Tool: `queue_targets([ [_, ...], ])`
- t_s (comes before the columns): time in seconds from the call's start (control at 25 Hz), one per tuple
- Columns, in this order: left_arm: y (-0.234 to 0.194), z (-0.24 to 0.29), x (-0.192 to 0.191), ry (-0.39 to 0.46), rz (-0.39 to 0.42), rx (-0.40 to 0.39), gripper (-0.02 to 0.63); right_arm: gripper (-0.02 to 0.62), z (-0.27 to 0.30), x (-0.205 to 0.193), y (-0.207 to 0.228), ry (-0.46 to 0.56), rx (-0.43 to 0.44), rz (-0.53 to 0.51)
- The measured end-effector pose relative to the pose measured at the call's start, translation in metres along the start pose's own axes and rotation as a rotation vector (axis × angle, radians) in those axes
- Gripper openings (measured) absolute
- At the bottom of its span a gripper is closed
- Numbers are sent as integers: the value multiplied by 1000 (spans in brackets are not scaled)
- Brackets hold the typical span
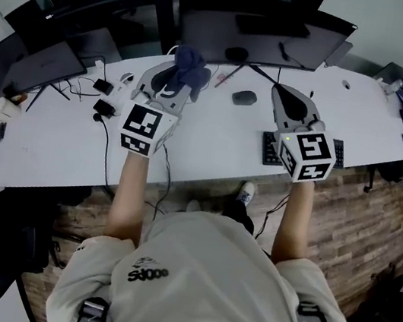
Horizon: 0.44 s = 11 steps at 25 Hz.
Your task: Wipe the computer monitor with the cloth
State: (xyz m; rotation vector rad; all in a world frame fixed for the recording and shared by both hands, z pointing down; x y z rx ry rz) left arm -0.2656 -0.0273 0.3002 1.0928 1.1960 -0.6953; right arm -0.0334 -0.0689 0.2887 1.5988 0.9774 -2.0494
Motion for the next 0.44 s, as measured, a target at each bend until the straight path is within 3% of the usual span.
queue_targets([
  [0.44, -4, 0, -5, -16, -6, -19, 118, -6, 9, -3, -11, -19, 6, 11],
])
Point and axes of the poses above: the fingertips, and each gripper's own axes: z forward along the fingers, y to its right, x out of its top, the point moved 6 cm from there along -z, backward along the fingers
